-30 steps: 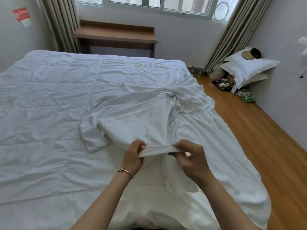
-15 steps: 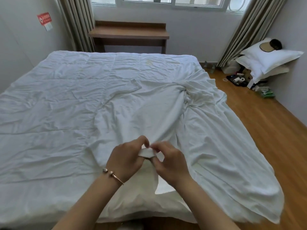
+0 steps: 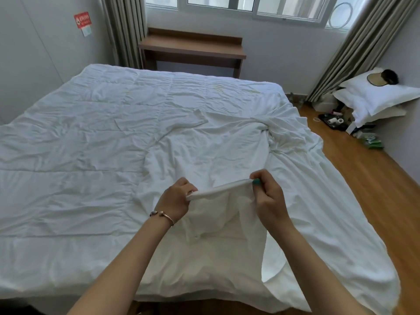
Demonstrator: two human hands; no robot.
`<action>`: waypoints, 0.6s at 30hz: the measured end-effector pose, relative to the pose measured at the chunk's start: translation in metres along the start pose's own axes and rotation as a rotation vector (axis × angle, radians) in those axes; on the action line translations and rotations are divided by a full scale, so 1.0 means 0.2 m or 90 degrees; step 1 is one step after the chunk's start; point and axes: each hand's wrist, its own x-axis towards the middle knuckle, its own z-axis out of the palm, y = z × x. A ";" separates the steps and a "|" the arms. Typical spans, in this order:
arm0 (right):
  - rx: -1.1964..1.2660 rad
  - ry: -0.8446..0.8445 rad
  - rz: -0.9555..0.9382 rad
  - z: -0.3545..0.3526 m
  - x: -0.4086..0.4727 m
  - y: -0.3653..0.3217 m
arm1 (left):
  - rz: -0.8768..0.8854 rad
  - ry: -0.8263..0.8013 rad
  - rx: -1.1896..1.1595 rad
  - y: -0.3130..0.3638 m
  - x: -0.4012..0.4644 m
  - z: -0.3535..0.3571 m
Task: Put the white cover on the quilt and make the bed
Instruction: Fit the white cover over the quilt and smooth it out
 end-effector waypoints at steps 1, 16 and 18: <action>0.045 0.015 0.024 0.02 0.00 0.00 | -0.013 -0.007 0.021 -0.07 0.00 0.00; -0.255 0.388 0.321 0.55 0.31 0.04 | -0.149 0.007 -0.300 -0.68 0.54 -0.54; -0.345 0.289 0.263 0.63 0.32 -0.04 | 0.029 -0.108 -0.283 -0.52 0.67 -0.73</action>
